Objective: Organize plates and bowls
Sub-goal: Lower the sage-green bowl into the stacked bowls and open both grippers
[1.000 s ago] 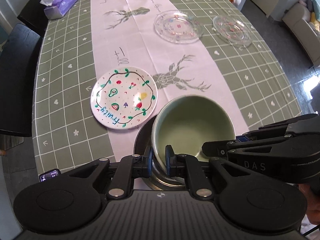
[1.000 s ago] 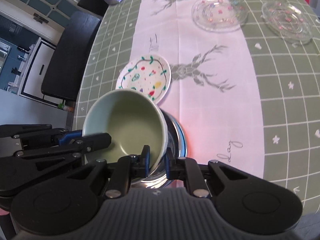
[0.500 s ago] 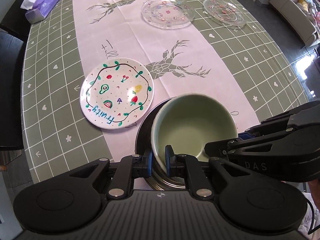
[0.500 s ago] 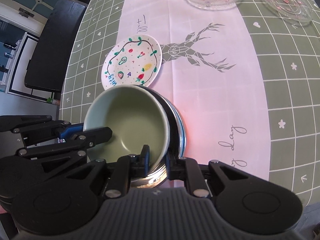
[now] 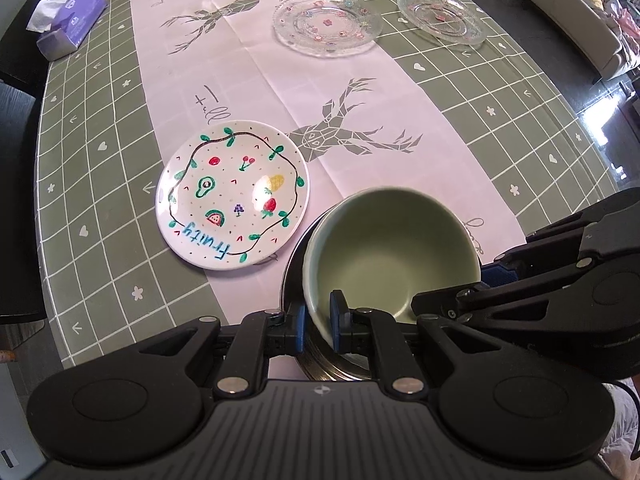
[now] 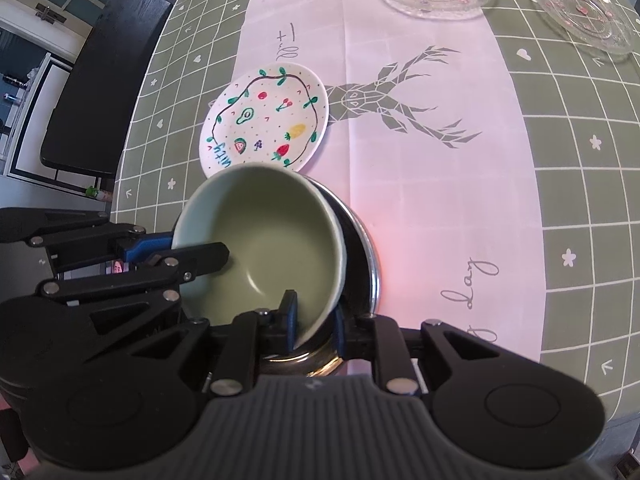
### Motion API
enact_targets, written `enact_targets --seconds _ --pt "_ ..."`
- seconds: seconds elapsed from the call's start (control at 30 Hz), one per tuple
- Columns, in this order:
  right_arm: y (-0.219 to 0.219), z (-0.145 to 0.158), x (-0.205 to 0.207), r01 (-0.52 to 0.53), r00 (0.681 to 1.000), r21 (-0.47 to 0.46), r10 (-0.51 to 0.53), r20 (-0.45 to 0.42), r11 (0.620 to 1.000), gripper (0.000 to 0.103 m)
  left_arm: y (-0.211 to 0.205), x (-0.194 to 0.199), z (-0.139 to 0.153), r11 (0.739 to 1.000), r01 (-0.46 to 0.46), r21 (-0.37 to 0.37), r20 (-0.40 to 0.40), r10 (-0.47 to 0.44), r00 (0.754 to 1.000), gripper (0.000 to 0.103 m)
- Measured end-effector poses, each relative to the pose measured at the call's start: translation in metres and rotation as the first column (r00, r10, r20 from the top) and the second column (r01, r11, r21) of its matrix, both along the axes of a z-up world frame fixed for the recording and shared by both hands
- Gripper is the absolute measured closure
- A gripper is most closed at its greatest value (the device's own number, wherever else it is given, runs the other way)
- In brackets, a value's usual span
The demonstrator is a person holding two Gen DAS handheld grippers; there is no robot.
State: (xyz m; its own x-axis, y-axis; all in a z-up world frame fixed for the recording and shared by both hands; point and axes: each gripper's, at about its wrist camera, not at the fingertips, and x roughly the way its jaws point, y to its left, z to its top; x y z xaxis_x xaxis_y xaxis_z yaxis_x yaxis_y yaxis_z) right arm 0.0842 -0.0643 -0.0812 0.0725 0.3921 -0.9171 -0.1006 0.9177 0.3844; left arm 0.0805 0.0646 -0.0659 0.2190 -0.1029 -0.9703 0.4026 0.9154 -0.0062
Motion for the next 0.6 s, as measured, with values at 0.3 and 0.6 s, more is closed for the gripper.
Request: enact_targets --seconds 0.3,0.6 --pt "0.001 0.001 0.000 -0.020 1.000 -0.005 0.020 -0.006 1.000 0.075 0.002 0.001 0.000 1.000 -0.009 -0.008 -0.018 0.009 1.000 0.089" --pt "-0.002 0.010 0.000 -0.046 0.999 -0.004 0.046 0.017 0.999 0.074 0.010 0.003 0.005 0.999 -0.030 -0.043 -0.030 0.029 0.999 0.089"
